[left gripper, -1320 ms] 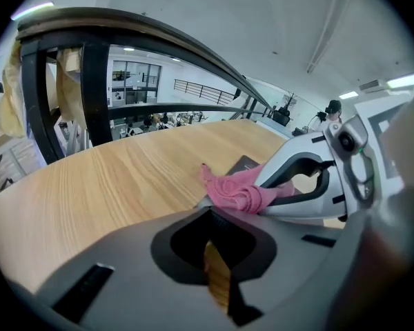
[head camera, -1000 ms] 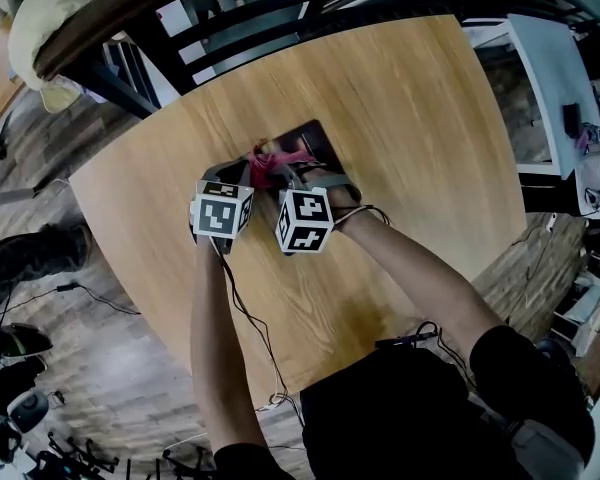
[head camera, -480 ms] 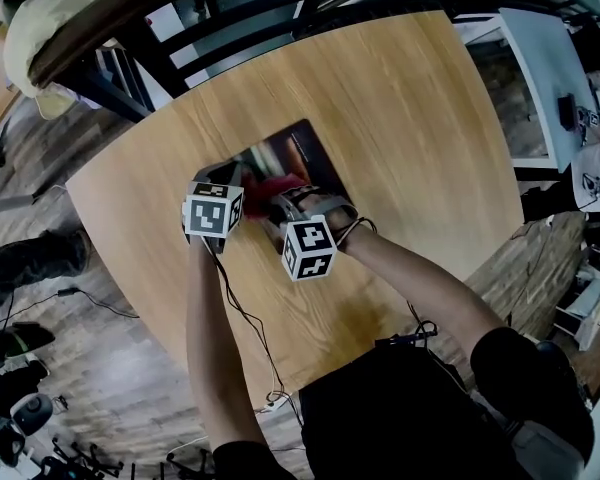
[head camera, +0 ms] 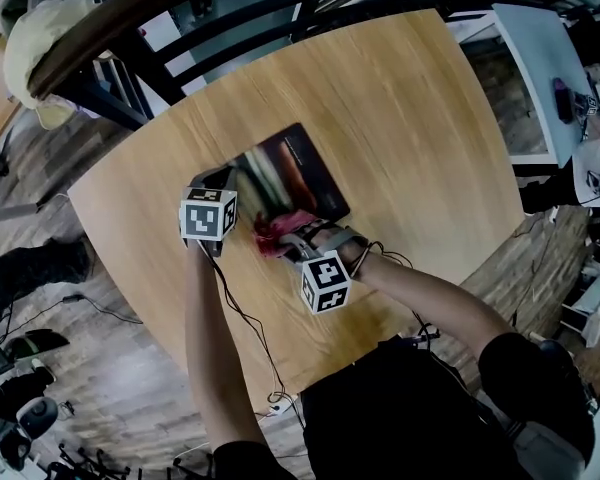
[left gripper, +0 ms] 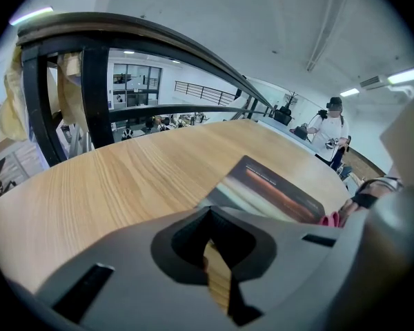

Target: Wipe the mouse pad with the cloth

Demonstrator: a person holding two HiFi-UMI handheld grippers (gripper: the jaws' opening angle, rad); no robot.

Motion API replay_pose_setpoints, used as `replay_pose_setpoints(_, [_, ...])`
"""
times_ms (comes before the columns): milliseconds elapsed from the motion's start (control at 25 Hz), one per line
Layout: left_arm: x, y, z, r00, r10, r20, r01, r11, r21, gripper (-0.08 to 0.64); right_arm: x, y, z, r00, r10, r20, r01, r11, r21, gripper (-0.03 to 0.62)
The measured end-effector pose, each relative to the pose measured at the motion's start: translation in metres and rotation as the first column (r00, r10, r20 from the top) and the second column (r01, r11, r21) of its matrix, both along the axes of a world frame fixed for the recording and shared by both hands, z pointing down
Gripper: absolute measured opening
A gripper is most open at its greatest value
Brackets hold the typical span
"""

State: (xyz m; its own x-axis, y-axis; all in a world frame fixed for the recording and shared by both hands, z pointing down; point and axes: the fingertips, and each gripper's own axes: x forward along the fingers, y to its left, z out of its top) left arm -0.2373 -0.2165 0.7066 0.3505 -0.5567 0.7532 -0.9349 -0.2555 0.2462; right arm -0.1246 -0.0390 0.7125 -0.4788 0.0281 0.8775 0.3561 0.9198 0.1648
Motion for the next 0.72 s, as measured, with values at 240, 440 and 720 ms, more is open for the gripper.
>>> replay_pose_setpoints(240, [0.000, 0.001, 0.001, 1.000, -0.001, -0.002, 0.001, 1.000, -0.001, 0.023, 0.023, 0.028, 0.002, 0.999, -0.037, -0.027, 0.035, 0.997, -0.068, 0.055])
replay_pose_setpoints(440, [-0.001, 0.001, 0.000, 1.000, 0.000, 0.003, 0.000, 1.000, 0.002, 0.023, 0.042, 0.046, 0.000, 0.999, -0.035, -0.041, 0.026, 0.981, -0.194, 0.055])
replay_pose_setpoints(720, [0.000, -0.001, 0.000, 1.000, 0.006, 0.007, -0.006, 1.000, 0.006, 0.023, 0.028, -0.037, -0.060, 0.956, 0.272, 0.105, -0.220, 0.909, -0.354, 0.055])
